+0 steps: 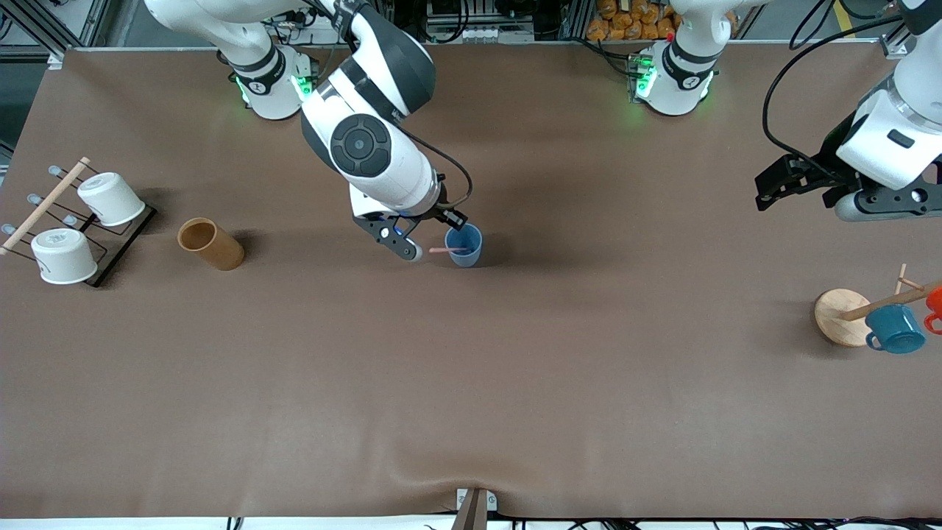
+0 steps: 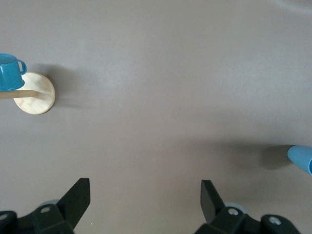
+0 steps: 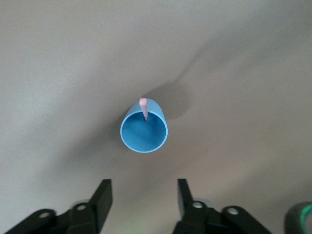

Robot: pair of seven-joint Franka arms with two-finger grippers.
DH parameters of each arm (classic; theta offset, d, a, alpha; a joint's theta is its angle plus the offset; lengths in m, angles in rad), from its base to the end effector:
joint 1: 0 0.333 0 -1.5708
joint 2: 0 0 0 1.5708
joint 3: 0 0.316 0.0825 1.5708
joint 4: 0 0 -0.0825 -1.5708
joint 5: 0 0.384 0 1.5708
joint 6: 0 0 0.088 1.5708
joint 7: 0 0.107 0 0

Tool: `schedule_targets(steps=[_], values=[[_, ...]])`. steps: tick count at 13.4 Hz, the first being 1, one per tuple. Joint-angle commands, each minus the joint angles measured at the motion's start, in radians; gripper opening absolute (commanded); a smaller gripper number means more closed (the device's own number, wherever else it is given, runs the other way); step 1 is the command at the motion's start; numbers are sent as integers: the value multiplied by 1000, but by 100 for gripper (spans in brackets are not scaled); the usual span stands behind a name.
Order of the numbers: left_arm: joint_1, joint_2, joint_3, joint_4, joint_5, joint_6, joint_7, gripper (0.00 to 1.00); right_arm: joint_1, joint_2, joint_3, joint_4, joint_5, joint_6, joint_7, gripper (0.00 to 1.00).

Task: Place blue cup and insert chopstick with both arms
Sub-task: 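Open the right gripper and lift it away from the blue cup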

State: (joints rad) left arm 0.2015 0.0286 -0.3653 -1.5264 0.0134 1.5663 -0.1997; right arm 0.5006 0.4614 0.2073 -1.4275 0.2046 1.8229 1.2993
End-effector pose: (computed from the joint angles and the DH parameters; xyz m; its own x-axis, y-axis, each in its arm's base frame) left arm 0.5560 -0.0873 0.6301 0.9993 0.0362 0.0136 0.0362 -0.9993 -0.0005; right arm 0.5254 0.4404 0.4335 0.7529 -0.5908 -0.2900 -0.6200 -0.7845 -0.0114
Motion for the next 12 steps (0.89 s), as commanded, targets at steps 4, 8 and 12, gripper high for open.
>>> schedule_targets(steps=[4, 8, 12], values=[[-169, -96, 250, -87, -16, -23, 106, 100, -63, -10, -3, 91, -14, -146, 8, 100], [-272, -117, 390, -109, -15, -26, 183, 100, -154, -13, 1, 189, -14, -273, -34, 100], [-278, -141, 391, -138, -13, -23, 183, 100, -276, -42, 11, 243, -19, -393, -249, 100]])
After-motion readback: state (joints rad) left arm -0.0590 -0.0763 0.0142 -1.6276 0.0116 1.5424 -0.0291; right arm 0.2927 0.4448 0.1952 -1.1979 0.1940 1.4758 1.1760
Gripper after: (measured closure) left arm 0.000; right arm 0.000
